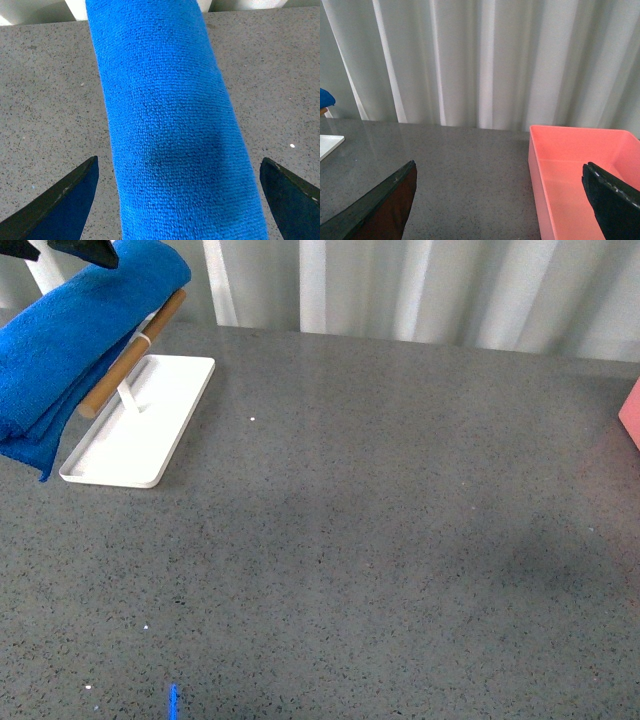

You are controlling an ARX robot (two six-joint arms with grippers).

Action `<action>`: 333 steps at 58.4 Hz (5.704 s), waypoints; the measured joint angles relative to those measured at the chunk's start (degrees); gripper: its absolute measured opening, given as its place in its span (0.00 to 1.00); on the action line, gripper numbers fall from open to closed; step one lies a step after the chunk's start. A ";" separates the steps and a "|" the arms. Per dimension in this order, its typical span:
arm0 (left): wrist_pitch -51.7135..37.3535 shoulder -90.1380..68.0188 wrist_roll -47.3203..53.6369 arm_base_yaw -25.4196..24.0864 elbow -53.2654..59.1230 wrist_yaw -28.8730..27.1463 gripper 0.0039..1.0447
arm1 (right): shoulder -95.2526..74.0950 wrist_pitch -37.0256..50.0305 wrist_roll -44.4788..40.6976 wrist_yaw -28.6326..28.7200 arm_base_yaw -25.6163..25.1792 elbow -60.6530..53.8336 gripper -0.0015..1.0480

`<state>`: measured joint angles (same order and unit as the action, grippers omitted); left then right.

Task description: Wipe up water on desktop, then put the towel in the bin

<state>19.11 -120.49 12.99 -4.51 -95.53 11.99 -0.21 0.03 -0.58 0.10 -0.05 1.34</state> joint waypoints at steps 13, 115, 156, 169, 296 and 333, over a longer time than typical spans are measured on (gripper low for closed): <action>-0.70 -1.90 0.04 0.11 -0.50 -3.06 0.94 | 0.00 0.00 0.00 0.00 0.00 0.00 0.93; -2.80 13.97 1.18 9.62 -0.79 2.23 0.06 | 0.00 0.00 0.02 0.02 0.00 0.00 0.93; -28.24 17.46 -17.44 35.58 21.68 5.77 0.06 | 0.00 0.00 0.00 0.00 0.00 0.00 0.93; -33.40 12.96 -22.16 38.14 23.02 4.59 0.06 | 0.00 0.00 0.00 0.00 0.00 0.00 0.93; -31.71 10.03 -32.68 37.51 18.58 2.05 0.06 | -96.70 55.82 8.37 25.68 14.86 29.33 0.56; -31.32 10.03 -33.73 37.44 17.94 2.51 0.06 | -97.88 56.81 11.82 25.55 14.91 30.67 0.03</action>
<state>-12.21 -110.45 -20.73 32.93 -77.58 14.50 -98.08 56.84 11.25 25.65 14.85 32.01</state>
